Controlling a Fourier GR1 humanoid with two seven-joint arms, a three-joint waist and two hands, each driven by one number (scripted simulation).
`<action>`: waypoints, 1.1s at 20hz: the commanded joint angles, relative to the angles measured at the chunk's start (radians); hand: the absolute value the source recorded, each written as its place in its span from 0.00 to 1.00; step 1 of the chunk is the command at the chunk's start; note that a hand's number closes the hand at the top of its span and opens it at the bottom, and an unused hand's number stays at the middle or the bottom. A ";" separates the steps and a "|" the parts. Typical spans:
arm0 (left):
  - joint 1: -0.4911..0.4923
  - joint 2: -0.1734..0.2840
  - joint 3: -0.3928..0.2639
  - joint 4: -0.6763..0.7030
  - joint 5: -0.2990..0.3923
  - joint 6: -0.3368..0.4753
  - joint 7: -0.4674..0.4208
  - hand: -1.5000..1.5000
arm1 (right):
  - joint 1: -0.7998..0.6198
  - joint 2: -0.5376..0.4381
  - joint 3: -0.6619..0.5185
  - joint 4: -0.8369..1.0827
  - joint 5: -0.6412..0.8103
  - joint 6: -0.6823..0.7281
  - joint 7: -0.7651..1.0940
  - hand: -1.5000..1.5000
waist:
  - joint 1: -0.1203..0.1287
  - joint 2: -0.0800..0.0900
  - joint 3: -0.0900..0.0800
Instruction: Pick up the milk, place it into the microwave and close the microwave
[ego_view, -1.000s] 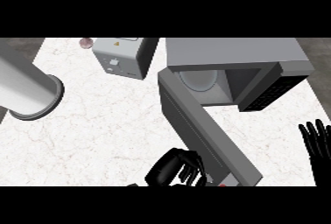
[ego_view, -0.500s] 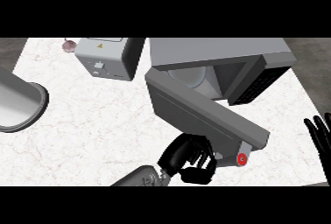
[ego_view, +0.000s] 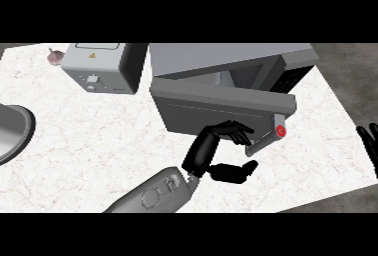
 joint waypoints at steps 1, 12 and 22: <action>-0.081 -0.004 0.052 0.011 0.075 0.046 -0.053 0.00 | -0.027 -0.016 -0.004 -0.019 -0.042 0.012 0.021 0.00 | -0.039 0.011 0.000; -0.208 -0.004 0.075 0.117 0.189 0.104 -0.121 0.00 | -0.091 -0.065 -0.004 -0.029 -0.133 0.045 0.079 0.00 | -0.100 0.037 0.003; -0.275 -0.004 0.073 0.175 0.270 0.123 -0.172 0.00 | -0.145 -0.093 0.010 -0.018 -0.215 0.074 0.121 0.00 | -0.131 0.049 0.007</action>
